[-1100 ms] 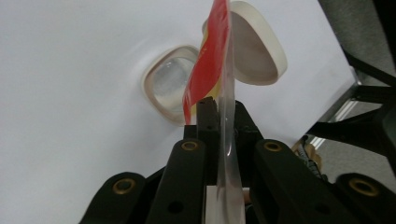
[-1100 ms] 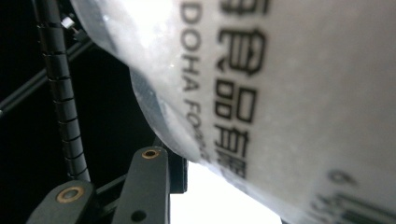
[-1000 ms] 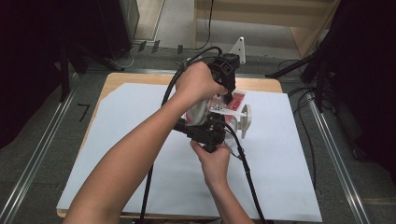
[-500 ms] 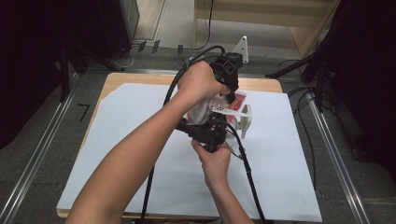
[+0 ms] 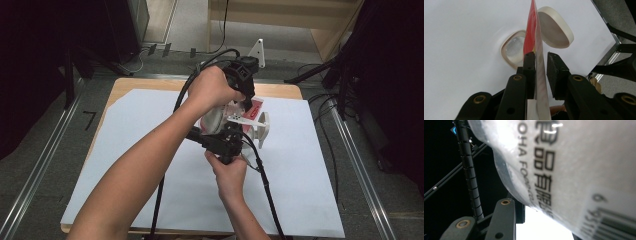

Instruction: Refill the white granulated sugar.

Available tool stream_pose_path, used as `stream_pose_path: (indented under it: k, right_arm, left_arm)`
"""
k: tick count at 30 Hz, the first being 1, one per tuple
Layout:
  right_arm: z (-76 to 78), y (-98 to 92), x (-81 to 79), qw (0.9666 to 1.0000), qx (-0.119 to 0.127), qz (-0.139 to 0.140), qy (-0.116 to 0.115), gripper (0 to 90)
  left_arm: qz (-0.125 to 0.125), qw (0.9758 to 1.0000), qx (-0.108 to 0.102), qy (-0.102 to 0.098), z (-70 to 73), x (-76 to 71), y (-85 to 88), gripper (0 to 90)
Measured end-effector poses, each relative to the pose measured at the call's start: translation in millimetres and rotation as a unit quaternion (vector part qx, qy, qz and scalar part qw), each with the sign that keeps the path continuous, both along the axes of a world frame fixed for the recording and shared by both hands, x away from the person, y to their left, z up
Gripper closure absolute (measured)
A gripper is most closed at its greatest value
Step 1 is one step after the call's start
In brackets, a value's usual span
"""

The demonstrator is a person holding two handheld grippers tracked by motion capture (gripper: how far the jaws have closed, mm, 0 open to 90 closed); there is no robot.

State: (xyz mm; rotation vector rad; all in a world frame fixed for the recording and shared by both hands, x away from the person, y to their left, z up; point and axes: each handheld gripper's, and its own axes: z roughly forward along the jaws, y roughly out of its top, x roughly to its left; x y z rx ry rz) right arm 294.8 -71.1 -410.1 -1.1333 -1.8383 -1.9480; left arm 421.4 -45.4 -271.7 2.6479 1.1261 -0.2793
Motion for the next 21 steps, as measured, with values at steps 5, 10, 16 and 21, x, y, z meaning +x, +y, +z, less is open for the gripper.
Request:
stream_pose_path:
  k: [5,10,16,21]
  right_arm:
    - [-0.8,-0.5,-0.3,1.0,0.003,0.002,-0.001,66.8]
    - [-1.2,-1.0,-0.9,1.0,0.002,0.002,-0.001,66.7]
    - [0.9,-0.2,-2.1,1.0,-0.01,0.0,-0.002,64.9]
    - [4.4,2.9,-3.5,0.9995,-0.03,-0.004,-0.008,62.9]
  left_arm:
    - [-0.003,1.0,0.001,-0.001,1.2,-0.3,1.7,77.3]
    - [0.006,1.0,0.005,-0.001,0.7,-0.3,2.3,80.5]
    - [0.016,0.9998,0.006,0.003,0.3,0.1,3.1,84.4]
    - [0.016,0.9998,0.006,0.004,1.5,-0.7,3.8,83.9]
